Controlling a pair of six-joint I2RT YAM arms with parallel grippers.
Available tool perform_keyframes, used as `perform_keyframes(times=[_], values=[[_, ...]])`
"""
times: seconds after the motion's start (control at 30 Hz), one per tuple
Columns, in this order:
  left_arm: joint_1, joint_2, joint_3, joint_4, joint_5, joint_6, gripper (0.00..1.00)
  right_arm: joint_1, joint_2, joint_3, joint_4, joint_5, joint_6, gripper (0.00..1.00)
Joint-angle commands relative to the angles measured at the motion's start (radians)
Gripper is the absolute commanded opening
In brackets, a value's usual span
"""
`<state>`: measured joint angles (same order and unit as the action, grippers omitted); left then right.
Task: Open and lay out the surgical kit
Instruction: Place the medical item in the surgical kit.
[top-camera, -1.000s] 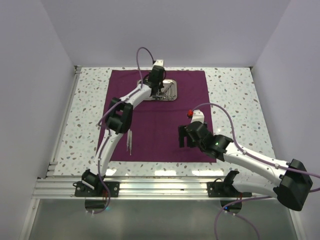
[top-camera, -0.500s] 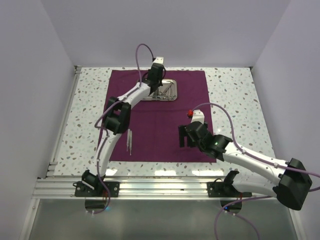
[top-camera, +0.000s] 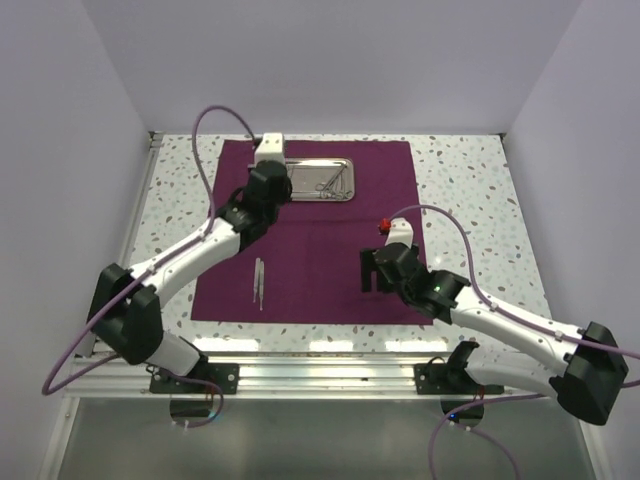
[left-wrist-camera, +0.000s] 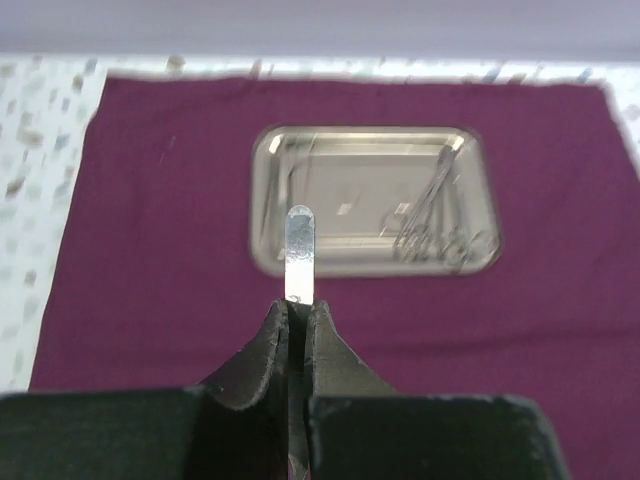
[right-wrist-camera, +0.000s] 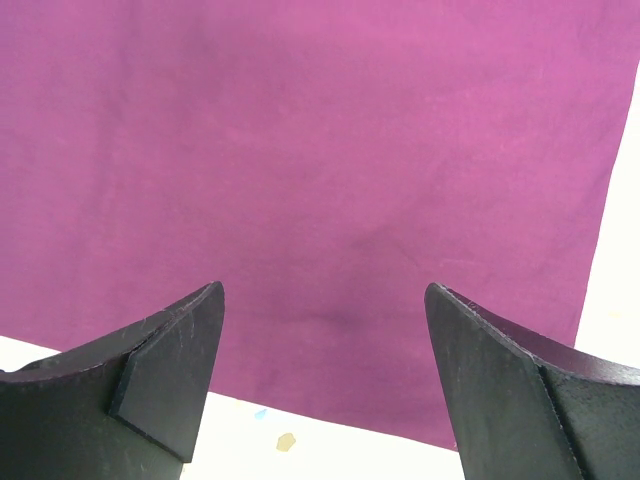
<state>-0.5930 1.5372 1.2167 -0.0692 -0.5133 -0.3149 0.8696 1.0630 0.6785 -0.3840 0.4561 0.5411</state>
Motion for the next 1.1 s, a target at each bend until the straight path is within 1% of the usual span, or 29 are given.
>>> perform_keyframes(times=[0.0,0.07,0.17,0.23,0.33,0.47,0.5,0.57,0.6,0.63,0.67,0.7,0.77,0.9,0.97,1.03,1.07], values=[[-0.007,-0.047,-0.241,-0.055,-0.088,-0.128,0.00,0.002,-0.052,0.004,0.036,0.020,0.005,0.85],[-0.014,-0.092,-0.326,-0.107,-0.106,-0.191,0.00,0.002,-0.043,0.006,0.037,0.009,0.005,0.85],[-0.037,-0.129,-0.417,-0.121,-0.096,-0.263,0.00,0.002,-0.032,0.018,0.027,-0.002,0.005,0.84],[-0.059,-0.137,-0.463,-0.139,-0.129,-0.326,0.00,0.000,-0.034,0.020,0.023,0.000,0.008,0.84],[-0.079,-0.123,-0.491,-0.187,-0.171,-0.387,0.00,0.002,-0.049,0.021,0.011,0.009,0.010,0.84],[-0.102,-0.155,-0.574,-0.204,-0.126,-0.455,0.00,0.002,-0.060,0.036,-0.019,0.049,0.008,0.85],[-0.108,-0.169,-0.586,-0.202,-0.129,-0.461,0.05,0.002,-0.060,0.045,-0.033,0.064,0.005,0.85],[-0.119,-0.221,-0.620,-0.199,-0.133,-0.475,0.28,0.002,-0.051,0.056,-0.044,0.073,0.005,0.85],[-0.119,-0.250,-0.628,-0.196,-0.129,-0.474,0.54,0.002,-0.048,0.067,-0.050,0.076,0.005,0.86],[-0.119,-0.264,-0.635,-0.190,-0.129,-0.469,0.68,0.002,-0.043,0.073,-0.053,0.079,0.005,0.89],[-0.119,-0.273,-0.646,-0.182,-0.128,-0.461,0.79,0.002,-0.032,0.079,-0.052,0.085,0.008,0.93],[-0.120,-0.288,-0.649,-0.184,-0.125,-0.460,0.99,0.000,-0.025,0.095,-0.052,0.092,0.010,0.98],[-0.120,-0.301,-0.646,-0.178,-0.117,-0.452,1.00,-0.014,0.026,0.124,-0.053,0.101,0.008,0.98],[-0.126,-0.331,-0.600,-0.156,-0.103,-0.412,0.99,-0.060,0.124,0.271,-0.119,0.030,0.005,0.99],[-0.128,-0.328,-0.560,-0.081,-0.096,-0.351,1.00,-0.060,0.132,0.306,-0.122,0.024,0.003,0.98],[-0.128,-0.284,-0.513,0.016,-0.080,-0.282,0.99,-0.066,0.132,0.323,-0.099,0.026,0.000,0.98],[-0.129,-0.257,-0.484,0.037,-0.085,-0.265,0.99,-0.076,0.138,0.349,-0.093,0.012,-0.003,0.98]])
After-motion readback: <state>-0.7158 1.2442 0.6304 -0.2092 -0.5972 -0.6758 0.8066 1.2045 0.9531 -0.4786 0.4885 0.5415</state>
